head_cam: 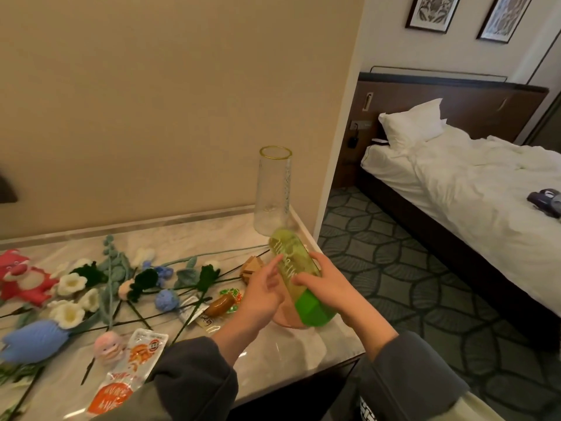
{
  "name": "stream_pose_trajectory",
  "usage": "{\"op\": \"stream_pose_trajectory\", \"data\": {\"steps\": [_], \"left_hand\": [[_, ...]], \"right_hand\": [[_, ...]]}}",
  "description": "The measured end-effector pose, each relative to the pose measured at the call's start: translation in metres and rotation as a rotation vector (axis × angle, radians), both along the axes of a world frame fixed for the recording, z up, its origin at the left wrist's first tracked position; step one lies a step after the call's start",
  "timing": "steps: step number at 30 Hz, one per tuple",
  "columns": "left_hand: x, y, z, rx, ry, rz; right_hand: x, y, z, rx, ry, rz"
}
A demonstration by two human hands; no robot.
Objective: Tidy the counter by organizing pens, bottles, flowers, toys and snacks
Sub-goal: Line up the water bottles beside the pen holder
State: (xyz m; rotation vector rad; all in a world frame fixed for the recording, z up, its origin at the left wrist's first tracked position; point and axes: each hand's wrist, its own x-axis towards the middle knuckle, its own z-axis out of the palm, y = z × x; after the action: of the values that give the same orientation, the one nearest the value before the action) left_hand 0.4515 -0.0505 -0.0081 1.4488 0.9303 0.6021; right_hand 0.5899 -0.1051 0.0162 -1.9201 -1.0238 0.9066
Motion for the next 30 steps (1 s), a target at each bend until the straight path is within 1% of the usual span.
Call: {"op": "stream_pose_trajectory", "data": {"steps": [3,6,8,11,14,16,19,21,23,27,30], "left_hand": [[-0.006,0.016,0.007,0.183,0.025,0.096],[-0.024,0.03,0.013,0.253,-0.003,0.129],[-0.043,0.04,0.017,0.314,0.036,0.138],[-0.073,0.055,0.027,0.302,0.063,0.179],[-0.106,0.072,0.038,0.276,0.032,0.246],[-0.128,0.083,0.044,0.287,-0.009,0.319],[-0.165,0.097,0.05,0.231,-0.093,0.423],[-0.188,0.105,0.053,0.161,-0.153,0.447],[-0.212,0.112,0.055,0.121,-0.182,0.466],[-0.268,0.131,0.057,0.12,-0.18,0.499],[-0.309,0.145,0.058,0.142,-0.183,0.493]], "right_hand": [[-0.011,0.015,0.012,0.029,0.182,0.027],[-0.026,0.031,0.02,0.011,0.338,0.095],[-0.039,0.043,0.026,-0.024,0.439,0.089],[-0.059,0.061,0.033,-0.047,0.676,0.09],[-0.085,0.081,0.041,0.015,0.897,0.125],[-0.107,0.099,0.045,0.07,0.964,0.151],[-0.147,0.127,0.053,0.161,1.023,0.178],[-0.174,0.143,0.057,0.187,1.046,0.191],[-0.203,0.159,0.062,0.203,0.983,0.248],[-0.263,0.19,0.068,0.206,0.635,0.368],[-0.3,0.211,0.068,0.22,0.484,0.428]]}}
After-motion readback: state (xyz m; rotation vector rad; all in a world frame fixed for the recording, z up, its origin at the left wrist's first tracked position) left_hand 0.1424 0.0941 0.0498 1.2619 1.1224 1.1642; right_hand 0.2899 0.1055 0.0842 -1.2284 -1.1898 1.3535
